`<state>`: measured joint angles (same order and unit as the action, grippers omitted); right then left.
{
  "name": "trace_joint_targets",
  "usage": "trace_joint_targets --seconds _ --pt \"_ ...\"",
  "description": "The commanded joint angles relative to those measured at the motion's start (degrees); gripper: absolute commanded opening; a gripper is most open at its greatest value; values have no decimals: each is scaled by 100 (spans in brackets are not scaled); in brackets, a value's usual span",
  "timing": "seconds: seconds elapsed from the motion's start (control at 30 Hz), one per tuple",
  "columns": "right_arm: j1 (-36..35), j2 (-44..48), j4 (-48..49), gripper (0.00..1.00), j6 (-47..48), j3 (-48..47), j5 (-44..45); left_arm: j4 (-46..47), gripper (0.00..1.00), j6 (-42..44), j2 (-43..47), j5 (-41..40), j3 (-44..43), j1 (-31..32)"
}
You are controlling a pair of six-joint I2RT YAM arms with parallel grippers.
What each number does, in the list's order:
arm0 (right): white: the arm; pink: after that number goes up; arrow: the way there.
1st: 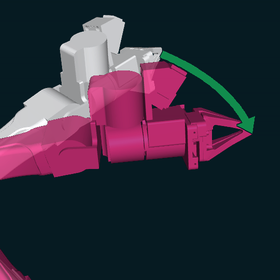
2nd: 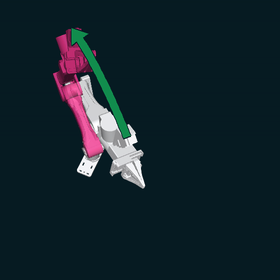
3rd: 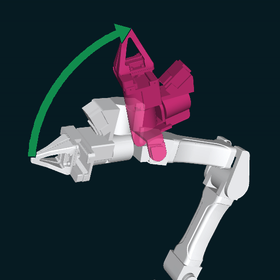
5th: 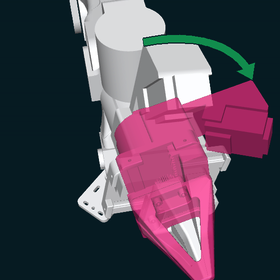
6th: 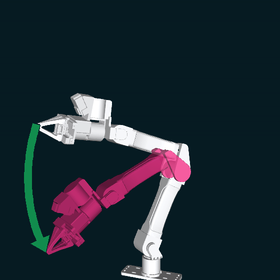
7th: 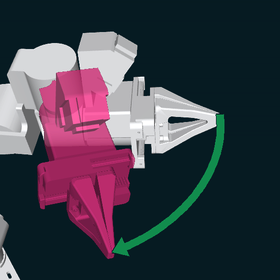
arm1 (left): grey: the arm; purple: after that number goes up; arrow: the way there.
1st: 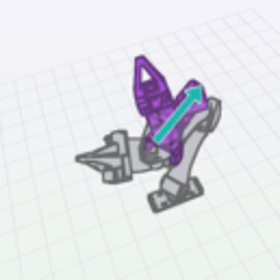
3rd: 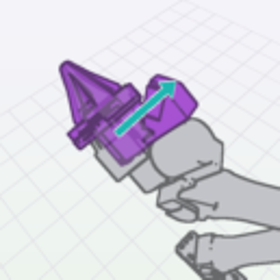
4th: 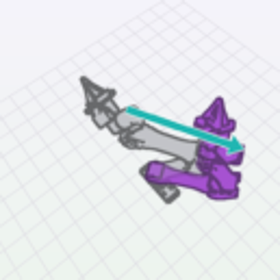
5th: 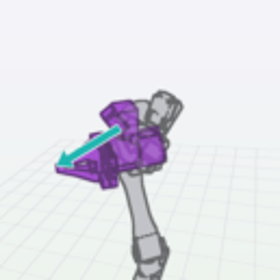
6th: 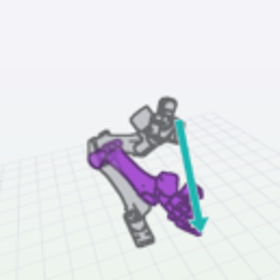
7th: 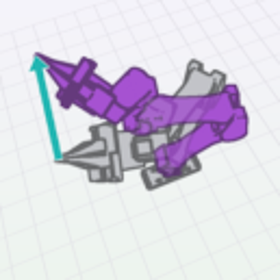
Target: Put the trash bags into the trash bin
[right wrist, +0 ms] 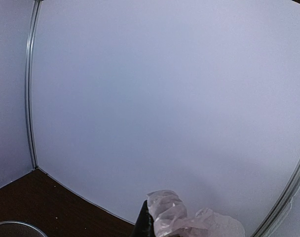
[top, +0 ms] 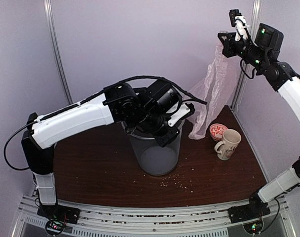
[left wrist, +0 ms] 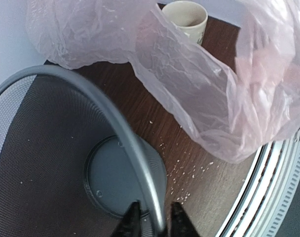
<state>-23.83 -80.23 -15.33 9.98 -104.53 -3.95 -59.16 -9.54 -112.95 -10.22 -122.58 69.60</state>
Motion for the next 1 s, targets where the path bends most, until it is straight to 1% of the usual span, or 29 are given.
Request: trace_joint_targets --seconds 0.0,0.03,0.13,0.23,0.37,0.5,0.53,0.6,0.7,0.87,0.97 --pt "28 14 -140 0 201 -481 387 707 34 104 -63 56 -189 18" --pt "28 3 -185 0 206 -604 389 728 43 125 -31 33 -183 26" --pt "29 -26 -294 0 192 -907 369 985 63 164 192 8 8 40" --pt "28 -62 -378 0 208 -1155 365 1636 70 285 669 73 459 97" --pt "30 -76 -416 0 240 -1384 411 2592 75 347 1391 180 1246 158" --pt "28 -56 -440 0 260 -1385 399 3746 81 300 2145 433 2268 159" --pt "28 -53 -444 0 259 -1372 395 4016 83 244 2301 401 2455 159" --pt "35 -55 -436 0 259 -1366 388 4403 87 130 2483 86 2719 159" --pt "28 -55 -427 0 247 -1384 343 4510 90 -47 2401 -653 2592 151" --pt "28 -24 -435 0 178 -1416 248 4049 91 90 1763 -1559 1825 142" --pt "33 2 -458 0 156 -1396 154 3847 92 173 1531 -2159 1475 60"
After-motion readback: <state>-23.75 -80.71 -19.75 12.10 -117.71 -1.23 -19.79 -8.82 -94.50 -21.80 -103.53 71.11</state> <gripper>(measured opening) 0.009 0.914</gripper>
